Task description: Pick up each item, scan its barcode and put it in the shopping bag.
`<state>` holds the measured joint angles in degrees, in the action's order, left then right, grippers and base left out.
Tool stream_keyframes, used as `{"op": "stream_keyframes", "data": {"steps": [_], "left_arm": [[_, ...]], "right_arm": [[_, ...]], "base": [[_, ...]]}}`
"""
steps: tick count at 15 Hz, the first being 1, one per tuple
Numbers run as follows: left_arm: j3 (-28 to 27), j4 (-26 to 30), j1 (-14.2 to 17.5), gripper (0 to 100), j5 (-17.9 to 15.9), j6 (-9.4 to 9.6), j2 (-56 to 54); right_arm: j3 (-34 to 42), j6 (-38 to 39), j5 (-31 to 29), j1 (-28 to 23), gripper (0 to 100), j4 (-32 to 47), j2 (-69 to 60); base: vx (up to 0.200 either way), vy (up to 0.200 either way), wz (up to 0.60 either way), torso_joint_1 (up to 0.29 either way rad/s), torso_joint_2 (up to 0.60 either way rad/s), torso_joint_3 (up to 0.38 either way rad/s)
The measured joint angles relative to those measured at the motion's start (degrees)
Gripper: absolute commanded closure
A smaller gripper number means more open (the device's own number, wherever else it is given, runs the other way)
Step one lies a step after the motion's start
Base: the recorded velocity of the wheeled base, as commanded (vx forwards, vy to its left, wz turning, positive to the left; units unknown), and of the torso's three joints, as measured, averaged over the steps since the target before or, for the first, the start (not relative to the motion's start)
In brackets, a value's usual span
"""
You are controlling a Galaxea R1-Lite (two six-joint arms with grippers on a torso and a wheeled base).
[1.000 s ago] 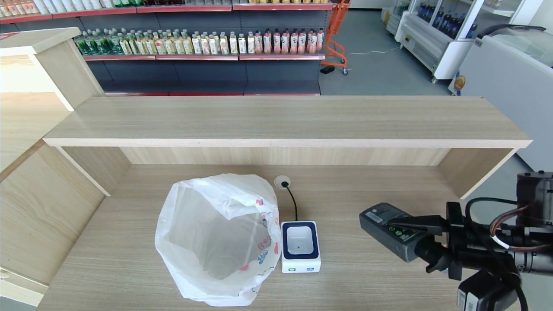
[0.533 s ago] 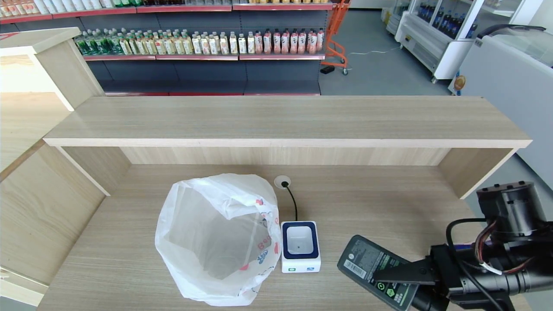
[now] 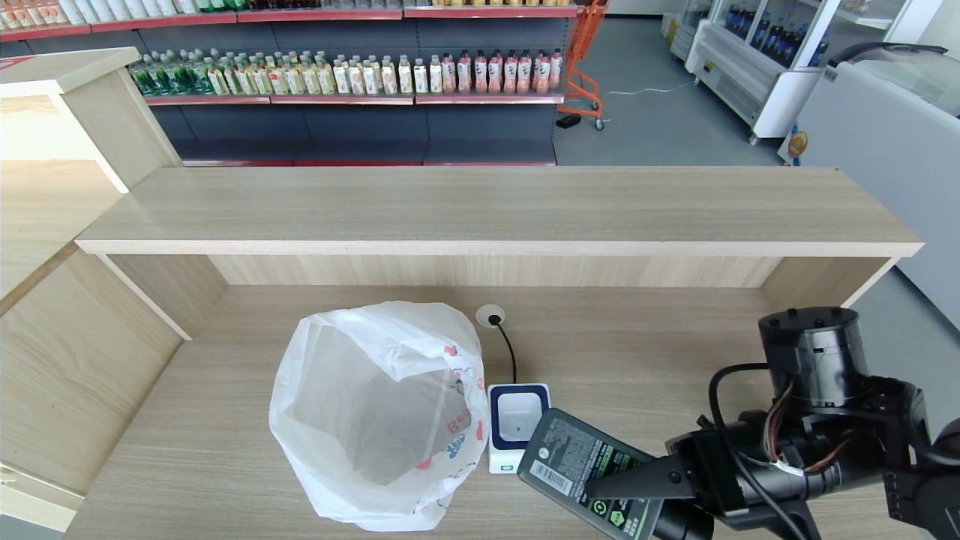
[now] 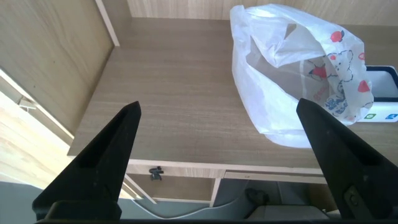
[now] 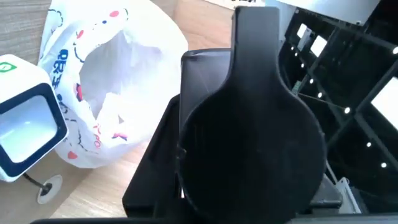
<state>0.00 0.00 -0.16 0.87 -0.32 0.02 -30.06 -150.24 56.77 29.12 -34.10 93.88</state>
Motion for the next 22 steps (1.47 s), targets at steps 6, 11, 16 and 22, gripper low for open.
{"op": "stream_keyframes", "data": {"steps": [6,11,16,22], "left_arm": [[0.00,0.00,0.00,0,0.00,0.00,0.00],[0.00,0.00,0.00,0,0.00,-0.01,0.00],[0.00,0.00,0.00,0,-0.02,-0.01,0.00],[0.00,0.00,0.00,0,0.00,0.00,0.00]], "right_arm": [[-2.32,-0.04,0.00,1.91,100,-1.32,5.75],[-4.11,0.05,-0.01,2.07,100,-1.48,7.63],[-4.56,0.60,-0.01,2.32,100,-1.43,8.24],[-4.17,39.88,-0.59,1.52,100,-2.08,1.60]], "base": [[0.000,0.000,0.00,0.000,0.00,0.000],[0.000,0.000,0.00,0.000,0.00,0.000],[0.000,0.000,0.00,0.000,0.00,0.000],[0.000,0.000,0.00,0.000,0.00,0.000]]}}
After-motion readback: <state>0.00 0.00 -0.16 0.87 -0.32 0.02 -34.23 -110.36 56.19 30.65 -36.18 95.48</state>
